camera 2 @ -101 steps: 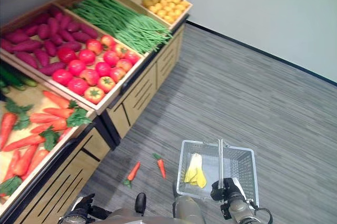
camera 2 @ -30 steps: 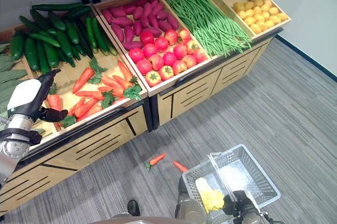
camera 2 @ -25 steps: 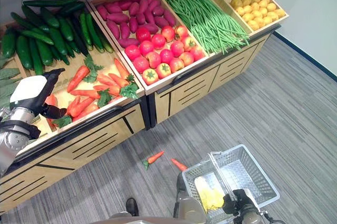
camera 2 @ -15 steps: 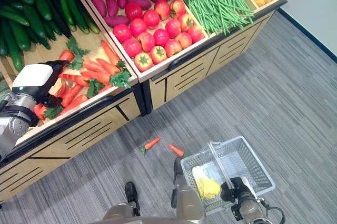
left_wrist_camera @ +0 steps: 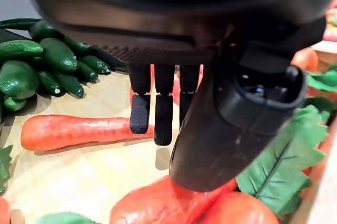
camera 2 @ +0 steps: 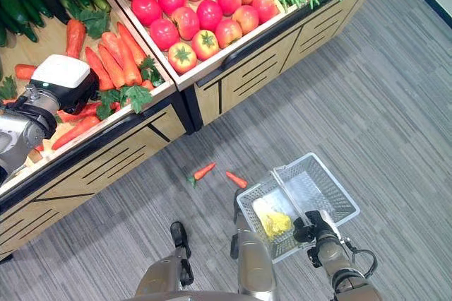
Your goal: Get the vegetables into the basket
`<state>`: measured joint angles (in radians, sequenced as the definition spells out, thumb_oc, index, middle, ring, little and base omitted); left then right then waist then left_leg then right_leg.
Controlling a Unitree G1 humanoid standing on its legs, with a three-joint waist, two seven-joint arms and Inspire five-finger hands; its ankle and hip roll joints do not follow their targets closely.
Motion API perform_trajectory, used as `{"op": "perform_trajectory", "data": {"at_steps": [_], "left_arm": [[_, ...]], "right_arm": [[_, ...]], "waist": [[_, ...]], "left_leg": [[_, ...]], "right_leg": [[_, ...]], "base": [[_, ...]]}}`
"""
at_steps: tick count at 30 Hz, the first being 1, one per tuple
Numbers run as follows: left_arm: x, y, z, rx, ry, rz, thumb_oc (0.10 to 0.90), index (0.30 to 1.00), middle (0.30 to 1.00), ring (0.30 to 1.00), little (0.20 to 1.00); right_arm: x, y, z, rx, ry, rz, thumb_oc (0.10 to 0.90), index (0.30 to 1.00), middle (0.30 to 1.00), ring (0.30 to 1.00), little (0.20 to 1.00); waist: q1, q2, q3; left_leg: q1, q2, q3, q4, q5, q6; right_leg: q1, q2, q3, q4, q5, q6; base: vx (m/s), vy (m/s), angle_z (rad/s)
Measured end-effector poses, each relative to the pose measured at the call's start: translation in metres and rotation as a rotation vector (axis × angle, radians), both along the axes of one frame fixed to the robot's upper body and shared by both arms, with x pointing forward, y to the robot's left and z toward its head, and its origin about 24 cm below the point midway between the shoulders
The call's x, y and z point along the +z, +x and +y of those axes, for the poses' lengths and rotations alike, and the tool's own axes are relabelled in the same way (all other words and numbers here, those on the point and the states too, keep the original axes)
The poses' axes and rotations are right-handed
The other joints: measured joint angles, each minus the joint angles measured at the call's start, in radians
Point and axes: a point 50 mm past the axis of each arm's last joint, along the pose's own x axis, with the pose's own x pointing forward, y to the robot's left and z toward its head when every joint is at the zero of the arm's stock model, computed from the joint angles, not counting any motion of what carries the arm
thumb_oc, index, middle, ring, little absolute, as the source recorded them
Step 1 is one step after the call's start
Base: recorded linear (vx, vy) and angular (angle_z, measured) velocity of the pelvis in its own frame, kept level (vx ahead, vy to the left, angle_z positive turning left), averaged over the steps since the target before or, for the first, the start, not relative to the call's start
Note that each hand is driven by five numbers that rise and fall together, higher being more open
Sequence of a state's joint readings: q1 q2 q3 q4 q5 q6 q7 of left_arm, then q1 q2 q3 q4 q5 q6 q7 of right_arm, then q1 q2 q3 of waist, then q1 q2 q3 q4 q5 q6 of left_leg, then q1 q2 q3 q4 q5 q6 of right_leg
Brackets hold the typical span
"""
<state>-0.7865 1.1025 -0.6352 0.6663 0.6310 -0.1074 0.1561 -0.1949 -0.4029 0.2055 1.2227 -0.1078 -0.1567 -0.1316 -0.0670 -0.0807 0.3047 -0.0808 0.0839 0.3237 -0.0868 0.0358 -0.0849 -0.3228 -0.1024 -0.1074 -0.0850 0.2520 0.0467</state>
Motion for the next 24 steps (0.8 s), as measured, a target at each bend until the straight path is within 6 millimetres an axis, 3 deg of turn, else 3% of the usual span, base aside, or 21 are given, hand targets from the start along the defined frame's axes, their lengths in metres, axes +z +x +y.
{"op": "perform_trajectory", "data": {"at_steps": [8,12,16,17,24], "left_arm": [[-0.014,-0.009,0.009,0.036,-0.026,0.018,0.4,0.3,0.3,0.3,0.3],[-0.015,-0.013,0.0,-0.005,-0.132,-0.119,0.4,0.3,0.3,0.3,0.3],[-0.022,-0.03,0.005,-0.01,-0.179,-0.174,0.4,0.3,0.3,0.3,0.3],[-0.022,-0.034,0.006,-0.01,-0.188,-0.191,0.9,1.0,1.0,1.0,1.0],[-0.012,-0.044,0.022,0.02,-0.065,-0.078,0.9,1.0,1.0,1.0,1.0]], "right_arm": [[-0.002,-0.003,0.0,0.005,0.01,0.021,0.4,0.3,0.3,0.3,0.3],[-0.003,-0.006,0.001,0.002,0.012,0.028,0.4,0.3,0.3,0.3,0.3],[-0.004,-0.006,0.003,0.005,0.018,0.026,0.4,0.3,0.3,0.3,0.3],[-0.006,-0.009,0.003,0.003,0.02,0.034,0.4,0.3,0.3,0.3,0.3],[-0.012,-0.024,0.001,-0.009,0.022,0.083,0.4,0.3,0.3,0.3,0.3]], "waist": [[0.007,-0.001,-0.001],[0.024,-0.006,-0.004],[0.022,-0.011,-0.007],[0.028,-0.015,-0.009],[0.036,-0.029,-0.042]], "left_leg": [[0.031,0.002,0.009,0.0,0.001,-0.001],[0.032,0.003,0.008,0.0,0.002,-0.002],[0.049,0.003,0.008,0.0,0.001,-0.002],[0.053,0.003,0.008,0.0,0.001,-0.002],[0.052,0.002,0.006,0.0,0.004,-0.004]], "right_leg": [[0.026,0.004,0.009,0.0,0.002,-0.002],[0.028,0.005,0.007,0.0,0.003,-0.003],[0.044,0.005,0.008,0.0,0.003,-0.003],[0.048,0.005,0.008,0.0,0.003,-0.004],[0.048,0.004,0.008,0.0,0.005,-0.005]], "base": [[-0.01,0.0,-0.02],[0.0,0.0,0.0],[0.0,0.0,0.0],[0.0,0.0,0.0],[0.0,0.0,0.0]]}}
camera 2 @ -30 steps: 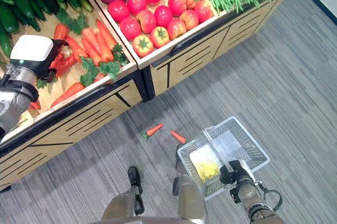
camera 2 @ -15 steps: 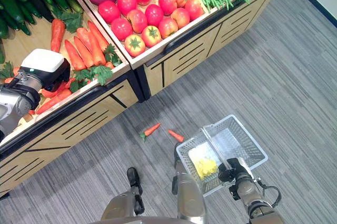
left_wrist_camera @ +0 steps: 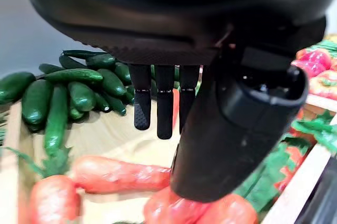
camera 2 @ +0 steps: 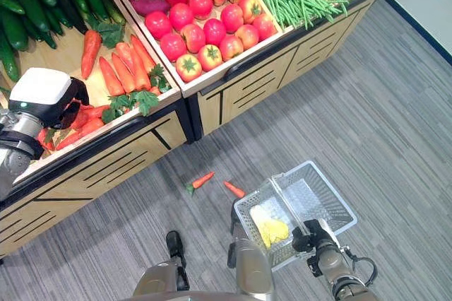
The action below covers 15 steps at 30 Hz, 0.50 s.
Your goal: Get the vegetables into the basket
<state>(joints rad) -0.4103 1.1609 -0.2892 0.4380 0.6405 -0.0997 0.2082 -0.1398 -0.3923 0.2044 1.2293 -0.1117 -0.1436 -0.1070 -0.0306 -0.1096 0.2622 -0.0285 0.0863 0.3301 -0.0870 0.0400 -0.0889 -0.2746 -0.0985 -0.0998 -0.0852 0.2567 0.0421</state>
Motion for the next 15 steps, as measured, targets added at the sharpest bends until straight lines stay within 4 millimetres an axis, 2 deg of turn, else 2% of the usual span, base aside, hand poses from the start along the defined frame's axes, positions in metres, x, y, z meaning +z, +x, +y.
{"op": "perform_trajectory", "data": {"at_steps": [7,15], "left_arm": [[-0.001,0.0,0.002,0.013,0.059,0.031,0.9,1.0,1.0,1.0,1.0],[-0.021,0.003,0.013,0.071,0.16,0.15,0.9,1.0,1.0,1.0,1.0]], "right_arm": [[0.0,0.0,0.0,0.0,0.001,0.003,0.4,0.3,0.3,0.3,0.3],[0.0,0.001,0.0,0.004,0.003,0.001,0.4,0.3,0.3,0.3,0.3]], "waist": [[0.001,0.0,-0.002],[-0.012,-0.001,-0.007]], "left_leg": [[-0.005,0.001,-0.004,0.0,0.001,-0.001],[-0.027,-0.002,-0.003,0.0,0.002,0.0]], "right_leg": [[-0.003,0.001,-0.003,0.0,0.0,0.0],[-0.026,0.0,-0.002,0.0,0.003,-0.002]], "base": [[0.0,0.0,0.0],[0.0,0.0,0.0]]}}
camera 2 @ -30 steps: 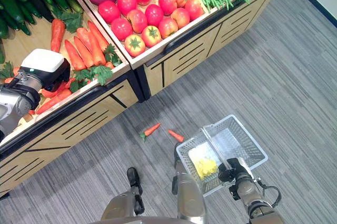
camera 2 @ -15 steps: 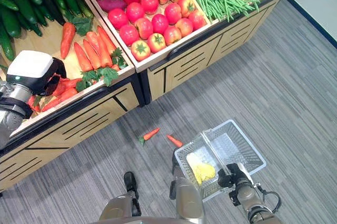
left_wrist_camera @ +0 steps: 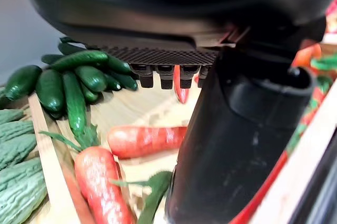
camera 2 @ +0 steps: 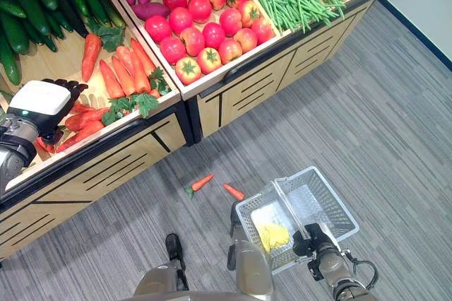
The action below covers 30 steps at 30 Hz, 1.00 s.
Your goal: Get the vegetables into the basket
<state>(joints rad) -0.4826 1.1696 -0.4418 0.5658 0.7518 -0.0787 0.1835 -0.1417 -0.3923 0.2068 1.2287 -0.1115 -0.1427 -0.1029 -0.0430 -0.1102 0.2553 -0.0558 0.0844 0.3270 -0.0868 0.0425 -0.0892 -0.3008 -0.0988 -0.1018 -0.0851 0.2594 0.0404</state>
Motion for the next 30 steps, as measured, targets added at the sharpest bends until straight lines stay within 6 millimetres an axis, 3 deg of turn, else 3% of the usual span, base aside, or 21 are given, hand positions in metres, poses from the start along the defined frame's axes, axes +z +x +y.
{"op": "perform_trajectory", "data": {"at_steps": [5,7,16,25,26,28,30], "left_arm": [[-0.004,0.004,0.001,0.011,0.075,0.056,0.9,1.0,1.0,1.0,1.0],[-0.01,0.003,0.002,0.019,0.083,0.08,0.4,0.3,0.3,0.3,0.3],[-0.023,0.01,0.0,0.047,0.046,0.024,0.4,0.3,0.3,0.3,0.3],[-0.018,0.007,-0.005,0.036,-0.024,-0.094,0.4,0.3,0.3,0.3,0.3],[-0.015,0.004,-0.008,0.034,-0.093,-0.15,0.4,0.3,0.3,0.3,0.3],[-0.007,-0.008,-0.021,0.017,-0.411,-0.411,0.4,0.3,0.3,0.3,0.3],[-0.009,-0.023,-0.012,0.028,-0.446,-0.426,0.4,0.3,0.3,0.3,0.3]], "right_arm": [[0.001,0.003,0.001,0.003,0.002,-0.005,0.4,0.3,0.3,0.3,0.3],[0.001,0.002,0.001,0.002,0.002,-0.002,0.4,0.3,0.3,0.3,0.3],[0.0,0.002,0.003,0.019,0.001,0.005,0.4,0.3,0.3,0.3,0.3],[-0.001,0.001,0.003,0.018,-0.001,0.004,0.4,0.3,0.3,0.3,0.3],[-0.001,0.001,0.003,0.017,0.001,0.0,0.4,0.3,0.3,0.3,0.3],[-0.003,-0.004,0.003,0.006,0.004,0.016,0.4,0.3,0.3,0.3,0.3],[-0.006,-0.012,0.003,0.002,0.004,0.032,0.4,0.3,0.3,0.3,0.3]], "waist": [[-0.001,0.0,0.0],[0.0,0.0,0.0],[-0.007,0.003,-0.019],[0.004,0.003,-0.019],[0.005,0.002,-0.019],[0.017,0.002,-0.02],[0.017,0.007,-0.053]], "left_leg": [[0.0,-0.001,0.003,0.0,0.0,0.0],[0.0,-0.003,0.005,0.0,0.0,0.0],[0.002,-0.002,0.026,0.0,0.0,0.0],[0.004,0.0,0.025,0.0,0.005,-0.004],[0.006,0.002,0.024,0.0,0.006,-0.004],[0.032,0.001,0.019,0.0,0.006,-0.005],[0.038,-0.001,0.022,-0.001,0.004,-0.005]], "right_leg": [[-0.001,0.001,0.003,0.0,0.0,0.0],[-0.003,0.003,0.005,0.0,0.0,0.0],[-0.013,0.009,0.025,0.0,0.007,-0.004],[-0.011,0.01,0.025,0.0,0.011,-0.009],[-0.008,0.01,0.022,0.0,0.011,-0.009],[0.02,0.01,0.018,0.0,0.01,-0.008],[0.025,0.009,0.023,0.0,0.007,-0.004]], "base": [[0.0,0.0,0.0],[0.0,0.032,-0.04],[0.0,0.012,-0.07],[0.0,-0.005,0.01],[0.02,-0.018,0.06],[0.03,0.014,0.04],[0.0,0.0,0.0]]}}
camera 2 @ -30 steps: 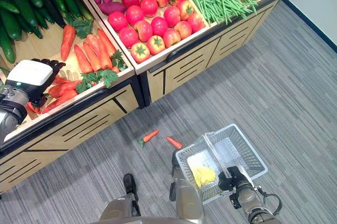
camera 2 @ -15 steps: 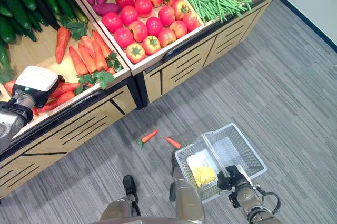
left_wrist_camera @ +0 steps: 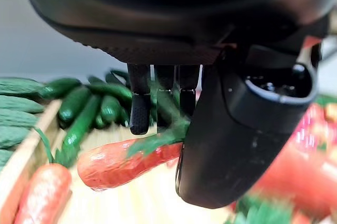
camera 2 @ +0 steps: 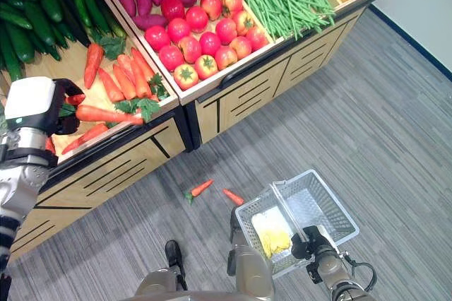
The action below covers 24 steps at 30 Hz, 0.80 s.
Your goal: Get the vegetables into the basket
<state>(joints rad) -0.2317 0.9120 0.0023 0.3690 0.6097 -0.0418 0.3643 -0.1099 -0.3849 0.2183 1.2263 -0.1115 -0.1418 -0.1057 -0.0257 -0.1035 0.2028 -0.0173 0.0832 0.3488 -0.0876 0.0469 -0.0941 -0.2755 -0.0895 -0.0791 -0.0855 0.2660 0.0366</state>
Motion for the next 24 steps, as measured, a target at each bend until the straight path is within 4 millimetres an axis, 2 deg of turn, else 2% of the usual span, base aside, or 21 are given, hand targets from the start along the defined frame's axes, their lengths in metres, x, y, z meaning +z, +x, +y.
{"op": "perform_trajectory", "data": {"at_steps": [1,3,7,8,9,11,13,15,18,22,24], "left_arm": [[-0.003,-0.005,0.005,0.013,0.019,0.027,0.4,0.3,0.3,0.3,0.3],[0.006,-0.008,0.009,0.004,0.074,0.037,0.4,0.3,0.3,0.3,0.3],[0.005,-0.009,-0.001,-0.059,0.079,0.036,0.4,0.3,0.3,0.3,0.3],[0.001,-0.01,-0.007,-0.076,0.002,-0.006,0.4,0.3,0.3,0.3,0.3],[-0.013,-0.012,-0.015,-0.078,-0.154,-0.063,0.4,0.3,0.3,0.3,0.3],[-0.038,-0.019,-0.02,-0.06,-0.309,-0.044,0.4,0.3,0.3,0.3,0.3],[-0.037,-0.021,-0.015,-0.048,-0.328,-0.038,0.4,0.3,0.3,0.3,0.3],[-0.025,-0.021,-0.011,-0.065,-0.297,-0.054,0.4,0.3,0.3,0.3,0.3],[-0.026,-0.028,-0.021,-0.122,-0.324,-0.041,0.4,0.3,0.3,0.3,0.3],[-0.028,-0.028,-0.021,-0.127,-0.33,-0.016,0.4,0.3,0.3,0.3,0.3],[-0.033,-0.027,-0.028,-0.149,-0.402,-0.03,0.4,0.3,0.3,0.3,0.3]], "right_arm": [[-0.003,-0.01,-0.001,-0.007,-0.001,0.023,0.4,0.3,0.3,0.3,0.3],[-0.006,-0.02,-0.003,-0.025,0.0,0.046,0.4,0.3,0.3,0.3,0.3],[-0.006,-0.022,-0.004,-0.032,0.0,0.049,0.4,0.3,0.3,0.3,0.3],[-0.006,-0.022,-0.004,-0.036,0.001,0.046,0.4,0.3,0.3,0.3,0.3],[-0.007,-0.02,-0.001,-0.047,0.012,0.04,0.4,0.3,0.3,0.3,0.3],[-0.008,-0.02,0.002,-0.045,0.022,0.038,0.4,0.3,0.3,0.3,0.3],[-0.009,-0.023,0.001,-0.046,0.016,0.05,0.4,0.3,0.3,0.3,0.3],[-0.009,-0.026,0.001,-0.049,0.016,0.056,0.4,0.3,0.3,0.3,0.3],[-0.01,-0.031,0.001,-0.057,0.022,0.055,0.4,0.3,0.3,0.3,0.3],[-0.012,-0.038,-0.002,-0.069,0.016,0.077,0.4,0.3,0.3,0.3,0.3],[-0.012,-0.042,-0.003,-0.078,0.015,0.085,0.4,0.3,0.3,0.3,0.3]], "waist": [[0.004,0.004,-0.025],[0.013,0.002,-0.034],[0.01,-0.001,-0.036],[0.01,-0.001,-0.037],[0.009,0.0,-0.038],[0.006,-0.005,-0.041],[0.007,-0.006,-0.041],[0.007,-0.005,-0.042],[0.009,-0.002,-0.043],[0.008,0.026,-0.066],[0.008,0.039,-0.077]], "left_leg": [[0.0,0.0,0.0,-0.001,0.0,0.0],[-0.002,0.0,-0.004,-0.004,0.002,0.002],[-0.008,-0.001,-0.007,0.0,0.003,0.004],[-0.005,0.001,-0.006,0.0,0.002,0.004],[0.003,0.001,-0.005,0.0,-0.001,0.004],[0.022,0.001,0.004,0.0,-0.008,0.003],[0.032,0.0,0.005,0.0,-0.01,0.003],[0.039,0.002,0.006,-0.004,-0.011,0.003],[0.058,-0.002,0.014,0.0,-0.015,0.006],[0.072,-0.003,0.016,-0.003,-0.018,0.007],[0.078,-0.011,0.019,-0.003,-0.019,0.008]], "right_leg": [[0.0,-0.001,0.001,0.0,-0.009,0.011],[0.0,-0.008,-0.003,-0.001,-0.009,0.011],[-0.004,-0.007,-0.004,0.0,-0.007,0.012],[-0.001,-0.005,-0.004,0.0,-0.007,0.012],[0.006,-0.004,-0.004,0.0,-0.006,0.01],[0.02,0.0,0.003,0.0,-0.007,0.011],[0.03,0.0,0.005,0.0,-0.012,0.016],[0.036,-0.004,0.004,-0.001,-0.022,0.019],[0.05,-0.004,0.012,-0.001,-0.017,0.014],[0.065,-0.005,0.014,-0.001,-0.02,0.019],[0.068,-0.007,0.019,-0.001,-0.019,0.021]], "base": [[0.0,0.0,0.0],[0.01,-0.001,0.07],[0.01,0.0,0.01],[0.06,0.009,-0.03],[0.04,0.011,-0.06],[0.05,0.011,-0.1],[0.05,0.009,-0.04],[0.05,0.016,-0.01],[0.05,0.026,-0.06],[0.02,0.022,-0.02],[0.0,0.017,-0.02]]}}
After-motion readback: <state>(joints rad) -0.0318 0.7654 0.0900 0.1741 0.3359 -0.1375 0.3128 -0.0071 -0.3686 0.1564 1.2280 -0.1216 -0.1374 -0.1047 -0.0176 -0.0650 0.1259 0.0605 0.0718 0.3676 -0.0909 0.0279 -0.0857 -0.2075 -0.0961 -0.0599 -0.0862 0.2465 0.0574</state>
